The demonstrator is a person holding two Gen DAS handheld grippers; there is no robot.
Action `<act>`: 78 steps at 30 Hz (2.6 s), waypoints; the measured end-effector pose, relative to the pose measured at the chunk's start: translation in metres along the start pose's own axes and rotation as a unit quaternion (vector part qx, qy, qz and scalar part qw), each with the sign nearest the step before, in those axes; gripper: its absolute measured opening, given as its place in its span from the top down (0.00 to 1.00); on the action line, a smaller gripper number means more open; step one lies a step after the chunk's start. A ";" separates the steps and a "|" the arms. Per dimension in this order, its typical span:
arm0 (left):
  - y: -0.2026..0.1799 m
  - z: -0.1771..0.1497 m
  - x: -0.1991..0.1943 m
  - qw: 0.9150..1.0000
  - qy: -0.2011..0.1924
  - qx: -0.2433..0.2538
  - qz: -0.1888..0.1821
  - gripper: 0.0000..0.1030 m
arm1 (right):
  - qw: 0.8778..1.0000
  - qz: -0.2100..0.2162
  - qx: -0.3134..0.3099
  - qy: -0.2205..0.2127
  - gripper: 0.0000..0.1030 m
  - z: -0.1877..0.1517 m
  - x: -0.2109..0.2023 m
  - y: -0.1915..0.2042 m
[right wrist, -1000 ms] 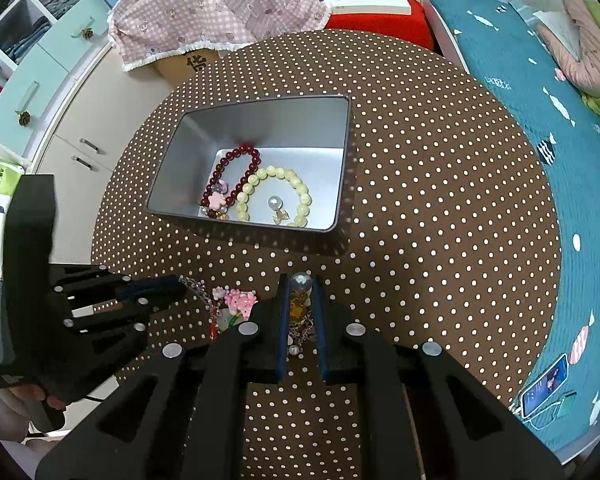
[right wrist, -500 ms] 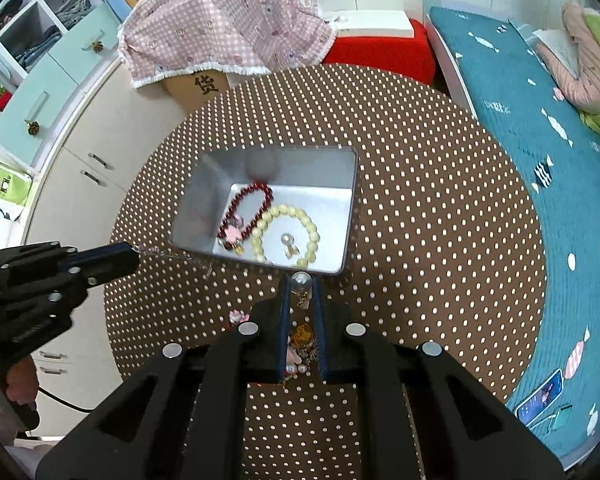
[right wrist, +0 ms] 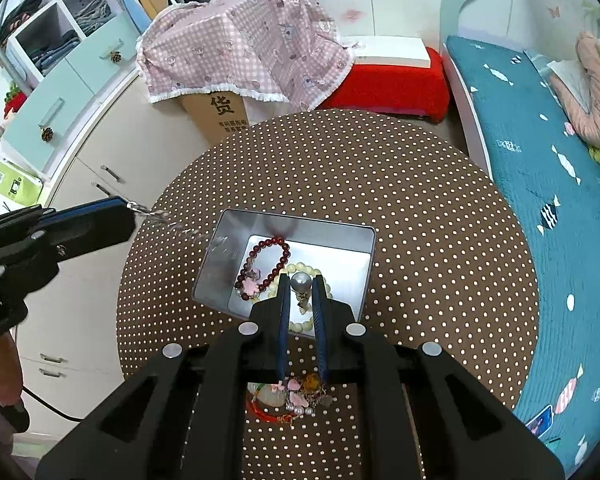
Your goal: Organize jewelry
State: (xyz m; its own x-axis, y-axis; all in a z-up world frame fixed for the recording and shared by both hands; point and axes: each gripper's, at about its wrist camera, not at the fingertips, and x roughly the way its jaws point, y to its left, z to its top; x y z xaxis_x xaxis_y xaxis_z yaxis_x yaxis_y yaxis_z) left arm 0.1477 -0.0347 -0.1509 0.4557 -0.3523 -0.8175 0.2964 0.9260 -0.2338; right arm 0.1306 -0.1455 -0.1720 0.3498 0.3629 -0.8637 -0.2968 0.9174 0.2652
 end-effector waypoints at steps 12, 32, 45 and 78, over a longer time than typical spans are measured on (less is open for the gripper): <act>0.015 -0.022 0.032 0.998 0.065 -0.016 0.015 0.84 | 1.000 -0.004 0.012 0.023 0.69 -0.005 0.009 -0.009; 0.015 -0.082 0.049 0.988 0.147 -0.041 0.004 0.71 | 0.997 -0.020 0.043 0.062 0.63 -0.048 0.014 -0.023; 0.004 -0.132 0.105 0.968 0.245 -0.051 0.011 0.71 | 0.992 -0.024 0.042 0.113 0.58 -0.082 0.031 -0.016; 0.010 -0.086 0.038 0.987 0.148 -0.058 0.019 0.98 | 0.991 -0.027 0.038 0.127 0.58 -0.088 0.035 -0.018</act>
State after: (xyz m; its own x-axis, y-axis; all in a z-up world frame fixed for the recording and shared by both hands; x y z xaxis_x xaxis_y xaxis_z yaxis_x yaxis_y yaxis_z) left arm 0.0957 -0.0269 -0.2294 0.1935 -0.2778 -0.9409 0.1789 0.9530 -0.2446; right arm 0.0702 -0.1636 -0.2448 0.1258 0.2682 -0.9551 -0.2122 0.9478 0.2382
